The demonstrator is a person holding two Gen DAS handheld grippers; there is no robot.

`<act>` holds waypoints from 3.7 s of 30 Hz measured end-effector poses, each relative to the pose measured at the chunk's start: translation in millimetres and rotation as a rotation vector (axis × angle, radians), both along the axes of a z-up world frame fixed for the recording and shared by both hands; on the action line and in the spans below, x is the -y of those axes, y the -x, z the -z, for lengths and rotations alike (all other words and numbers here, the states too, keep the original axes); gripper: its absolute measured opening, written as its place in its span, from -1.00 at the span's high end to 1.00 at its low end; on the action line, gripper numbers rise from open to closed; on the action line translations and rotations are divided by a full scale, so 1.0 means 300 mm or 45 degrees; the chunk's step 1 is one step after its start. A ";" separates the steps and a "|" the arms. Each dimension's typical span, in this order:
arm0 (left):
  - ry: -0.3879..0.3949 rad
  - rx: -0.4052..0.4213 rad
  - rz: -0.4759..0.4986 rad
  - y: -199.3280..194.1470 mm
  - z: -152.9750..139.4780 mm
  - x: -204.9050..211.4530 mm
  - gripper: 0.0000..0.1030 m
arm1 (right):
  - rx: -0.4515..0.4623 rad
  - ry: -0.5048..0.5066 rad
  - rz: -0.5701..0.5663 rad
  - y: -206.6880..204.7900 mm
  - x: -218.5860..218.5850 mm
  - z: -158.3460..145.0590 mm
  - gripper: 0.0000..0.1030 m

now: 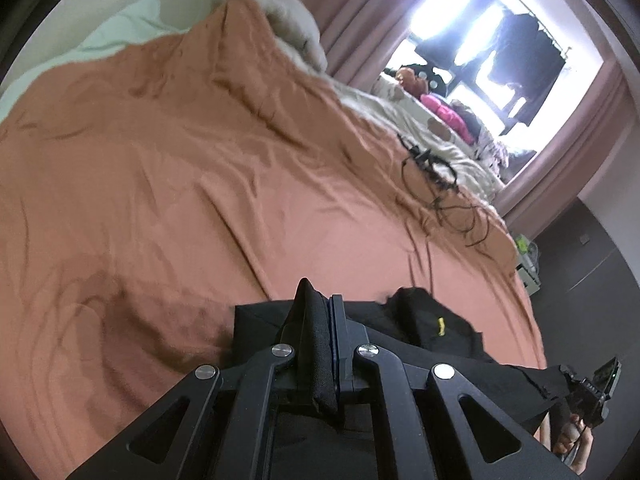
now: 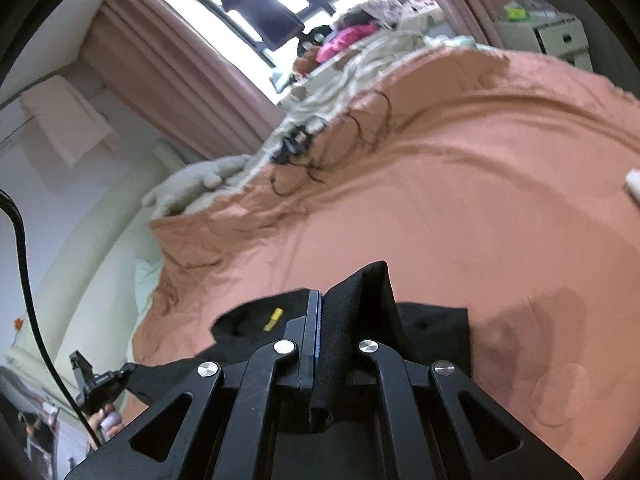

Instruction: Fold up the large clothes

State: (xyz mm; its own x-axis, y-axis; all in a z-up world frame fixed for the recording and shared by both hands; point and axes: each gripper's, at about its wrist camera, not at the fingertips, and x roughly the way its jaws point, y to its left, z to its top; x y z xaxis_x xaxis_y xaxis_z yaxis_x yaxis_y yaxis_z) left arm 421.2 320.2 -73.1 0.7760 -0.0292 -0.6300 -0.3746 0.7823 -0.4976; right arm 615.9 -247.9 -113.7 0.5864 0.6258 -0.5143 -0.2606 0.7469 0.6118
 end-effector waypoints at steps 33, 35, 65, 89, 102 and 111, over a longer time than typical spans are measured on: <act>-0.126 -0.236 0.117 0.203 0.108 0.098 -0.41 | -0.135 0.306 -0.050 0.260 0.051 0.118 -0.73; -0.131 -0.261 0.135 0.240 0.131 0.122 -0.40 | -0.151 0.303 -0.061 0.311 0.056 0.136 -0.73; 0.194 -0.335 0.064 0.569 0.322 0.147 -0.07 | -0.384 -0.204 -0.003 0.576 0.217 0.379 -0.57; 0.245 -0.210 0.048 0.550 0.246 0.175 0.72 | -0.270 -0.254 0.203 0.670 0.345 0.308 0.88; 0.230 -0.176 0.007 0.570 0.283 0.176 0.77 | -0.246 -0.012 0.130 0.663 0.329 0.249 -0.18; 0.241 -0.183 0.025 0.579 0.290 0.171 0.77 | -0.261 0.137 0.034 0.384 0.177 0.284 -0.14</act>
